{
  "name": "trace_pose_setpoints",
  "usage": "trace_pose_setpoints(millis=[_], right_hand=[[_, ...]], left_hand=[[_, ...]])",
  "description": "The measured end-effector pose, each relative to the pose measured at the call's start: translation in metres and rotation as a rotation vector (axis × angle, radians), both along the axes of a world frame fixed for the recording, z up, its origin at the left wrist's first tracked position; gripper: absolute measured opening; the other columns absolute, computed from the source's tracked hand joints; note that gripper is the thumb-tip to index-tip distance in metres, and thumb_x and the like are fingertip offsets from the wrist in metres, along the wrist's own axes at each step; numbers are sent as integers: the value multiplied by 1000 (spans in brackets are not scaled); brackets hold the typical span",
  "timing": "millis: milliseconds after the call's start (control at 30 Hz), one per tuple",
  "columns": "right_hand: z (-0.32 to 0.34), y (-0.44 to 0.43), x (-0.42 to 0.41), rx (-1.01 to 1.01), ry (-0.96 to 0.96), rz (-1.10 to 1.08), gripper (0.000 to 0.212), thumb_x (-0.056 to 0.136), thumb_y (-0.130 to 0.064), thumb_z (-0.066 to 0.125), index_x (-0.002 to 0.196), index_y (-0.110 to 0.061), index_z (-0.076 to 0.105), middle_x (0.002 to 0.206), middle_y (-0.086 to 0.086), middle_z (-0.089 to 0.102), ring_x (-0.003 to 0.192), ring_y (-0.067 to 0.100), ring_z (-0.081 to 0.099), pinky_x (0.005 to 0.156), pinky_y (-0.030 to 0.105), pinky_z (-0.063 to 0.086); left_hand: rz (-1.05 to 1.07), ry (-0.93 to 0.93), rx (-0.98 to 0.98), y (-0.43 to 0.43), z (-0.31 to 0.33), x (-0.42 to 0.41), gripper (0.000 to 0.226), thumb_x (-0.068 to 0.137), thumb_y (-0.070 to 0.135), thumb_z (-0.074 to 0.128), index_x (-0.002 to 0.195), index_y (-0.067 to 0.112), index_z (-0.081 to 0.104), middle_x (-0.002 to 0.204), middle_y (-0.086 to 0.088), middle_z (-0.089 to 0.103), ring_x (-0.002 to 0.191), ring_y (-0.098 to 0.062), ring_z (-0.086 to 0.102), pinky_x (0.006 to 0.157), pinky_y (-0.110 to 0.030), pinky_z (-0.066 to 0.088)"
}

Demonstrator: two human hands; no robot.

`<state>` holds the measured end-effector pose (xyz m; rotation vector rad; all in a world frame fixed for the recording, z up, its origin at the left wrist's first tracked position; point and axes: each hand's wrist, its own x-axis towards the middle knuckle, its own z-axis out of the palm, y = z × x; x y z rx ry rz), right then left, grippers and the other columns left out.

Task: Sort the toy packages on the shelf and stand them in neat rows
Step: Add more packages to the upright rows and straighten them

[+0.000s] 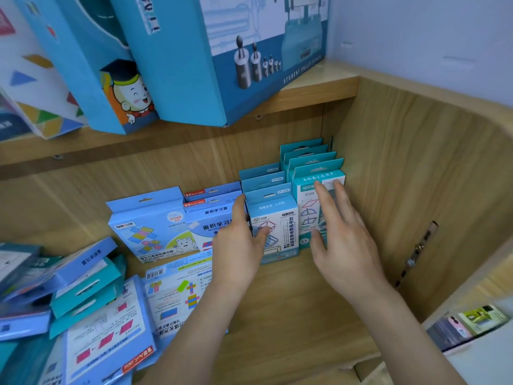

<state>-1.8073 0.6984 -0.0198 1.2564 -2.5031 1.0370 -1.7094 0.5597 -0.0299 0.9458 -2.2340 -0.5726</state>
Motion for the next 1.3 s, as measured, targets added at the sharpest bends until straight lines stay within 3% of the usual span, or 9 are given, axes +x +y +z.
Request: trace_pose_setpoints(millis=[167, 400, 500, 600, 667, 833, 1033, 1167, 1300], right_hand=[[-6, 7, 2, -72, -23, 34, 71, 90, -14, 55, 149, -28, 18, 158, 0, 14, 141, 19, 25, 106, 34, 35], [-14, 17, 6, -152, -108, 59, 62, 89, -11, 55, 144, -25, 30, 151, -1, 26, 135, 14, 32, 105, 33, 39], [-16, 21, 11, -176, -155, 75, 59, 89, -10, 56, 142, -25, 33, 144, -5, 36, 129, 9, 37, 101, 27, 40], [-19, 21, 19, -208, -302, 101, 53, 90, -10, 56, 137, -29, 41, 128, -12, 46, 114, 1, 46, 89, 17, 45], [-23, 17, 25, -221, -398, 122, 49, 89, -8, 57, 131, -31, 47, 122, -13, 50, 105, 0, 51, 78, 11, 46], [-32, -1, 49, -277, -578, 216, 43, 84, 5, 59, 105, -33, 60, 101, -8, 65, 85, 5, 59, 65, 9, 45], [-30, -38, 94, -226, -648, 407, 45, 83, 6, 61, 89, -38, 65, 83, -11, 68, 79, 8, 63, 63, 8, 45], [-21, -64, 129, -194, -656, 520, 47, 85, -1, 60, 89, -47, 62, 85, -15, 68, 78, 9, 65, 67, 17, 50], [-9, -89, 170, -178, -651, 598, 37, 87, -6, 59, 89, -43, 64, 85, -16, 69, 79, 9, 66, 68, 20, 51]], left_hand=[[-1, -6, 7, 2, 2, 6, 76, 80, 31, 73, 142, 24, 31, 100, -4, 72, 86, -24, 68, 72, -31, 49], [2, -14, -6, 8, 5, 14, 70, 81, 34, 71, 140, 28, 33, 111, 2, 68, 91, -21, 65, 75, -32, 49], [6, 21, -59, 14, 8, 25, 50, 86, 34, 66, 132, 28, 46, 118, 8, 64, 95, -13, 63, 78, -30, 49], [-31, 113, -107, 20, 10, 44, 21, 89, 21, 62, 109, 24, 65, 104, 9, 67, 82, -1, 57, 67, -10, 42], [-33, 167, -117, 24, 13, 63, 13, 89, 19, 61, 98, 21, 70, 93, 11, 69, 78, -3, 57, 63, -8, 42], [-16, 169, -102, 25, 11, 127, 24, 85, 16, 56, 101, 31, 66, 91, 22, 67, 75, 0, 63, 63, -16, 52], [135, 70, -96, 22, 11, 214, 30, 81, 10, 57, 99, 33, 61, 88, 35, 61, 72, 12, 58, 64, -4, 45], [295, 44, -93, 17, 15, 271, 23, 81, 17, 58, 96, 32, 66, 84, 32, 64, 72, 12, 58, 64, 1, 40], [411, 82, -93, 9, 19, 327, 22, 83, 34, 52, 103, 39, 59, 94, 28, 66, 74, 3, 63, 65, -13, 49]])
